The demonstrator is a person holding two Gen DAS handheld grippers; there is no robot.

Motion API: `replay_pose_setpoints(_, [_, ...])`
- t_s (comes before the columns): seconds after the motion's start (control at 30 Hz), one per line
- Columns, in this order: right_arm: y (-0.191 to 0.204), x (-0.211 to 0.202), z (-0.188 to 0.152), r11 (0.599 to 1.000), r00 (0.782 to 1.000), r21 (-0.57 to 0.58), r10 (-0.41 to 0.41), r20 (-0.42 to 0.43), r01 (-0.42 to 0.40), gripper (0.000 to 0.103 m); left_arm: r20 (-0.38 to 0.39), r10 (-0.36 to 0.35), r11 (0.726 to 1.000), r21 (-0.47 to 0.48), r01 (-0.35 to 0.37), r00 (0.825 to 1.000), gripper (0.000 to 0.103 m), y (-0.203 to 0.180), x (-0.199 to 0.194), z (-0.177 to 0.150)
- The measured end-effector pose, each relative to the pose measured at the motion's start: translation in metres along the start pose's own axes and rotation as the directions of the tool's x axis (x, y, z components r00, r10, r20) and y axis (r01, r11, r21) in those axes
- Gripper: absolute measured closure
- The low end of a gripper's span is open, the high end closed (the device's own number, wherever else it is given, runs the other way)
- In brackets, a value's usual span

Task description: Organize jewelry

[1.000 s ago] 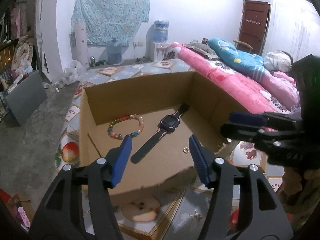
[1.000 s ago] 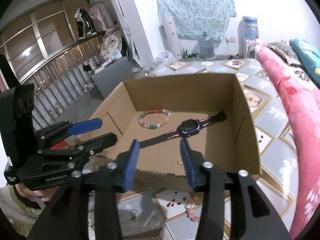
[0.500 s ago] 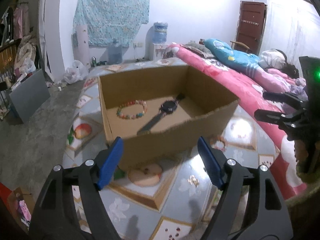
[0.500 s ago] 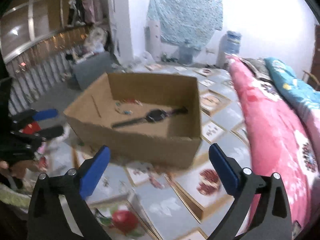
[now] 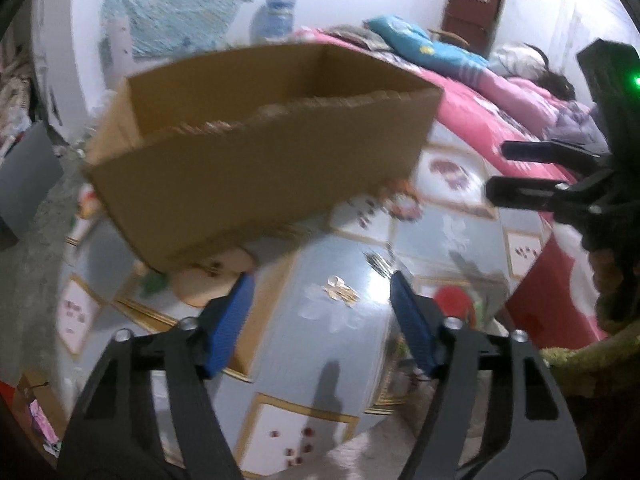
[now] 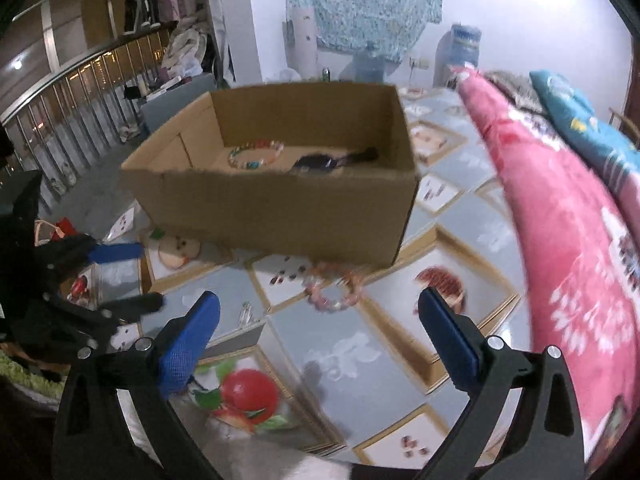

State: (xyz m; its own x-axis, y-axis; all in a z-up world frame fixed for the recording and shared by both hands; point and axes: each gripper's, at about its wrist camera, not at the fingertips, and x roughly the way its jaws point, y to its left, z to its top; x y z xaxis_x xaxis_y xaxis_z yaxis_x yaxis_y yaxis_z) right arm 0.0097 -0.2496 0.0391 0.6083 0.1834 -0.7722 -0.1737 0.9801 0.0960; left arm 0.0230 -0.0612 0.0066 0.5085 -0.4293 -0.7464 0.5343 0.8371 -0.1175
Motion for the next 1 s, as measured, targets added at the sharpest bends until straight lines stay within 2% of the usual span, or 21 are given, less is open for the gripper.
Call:
replay_pose_setpoints(0.07, [0.003,0.007,-0.005,0.999,0.999,0.025,0.026,-0.019,-0.026,0.006,-0.036,-0.021,1.0,0.003,0.021,0.999,0.053,-0.005,0.012,-0.003])
replay_pose_setpoints(0.2, [0.003,0.018,-0.014,0.991,0.994,0.098,0.099,-0.034,-0.096,0.006,-0.089,-0.059,0.998,0.002,0.06,0.994,0.07,-0.012,0.03,-0.006])
replay_pose_setpoints(0.37, [0.004,0.025,-0.017,0.986,0.992,0.12,0.117,-0.036,-0.112,0.01,-0.12,-0.027,0.999,0.016,0.03,0.992,0.087,-0.017,0.045,-0.006])
replay_pose_setpoints(0.9, [-0.001,0.032,-0.017,0.984,0.993,0.143,0.11,-0.037,-0.104,0.017,-0.109,0.066,0.988,0.144,-0.05,0.992,0.089,-0.037,0.057,0.001])
replay_pose_setpoints(1.0, [-0.003,0.032,-0.018,0.984,0.994,0.149,0.109,-0.033,-0.103,0.018,-0.105,0.072,0.985,0.161,-0.055,0.992,0.094,-0.041,0.057,0.0])
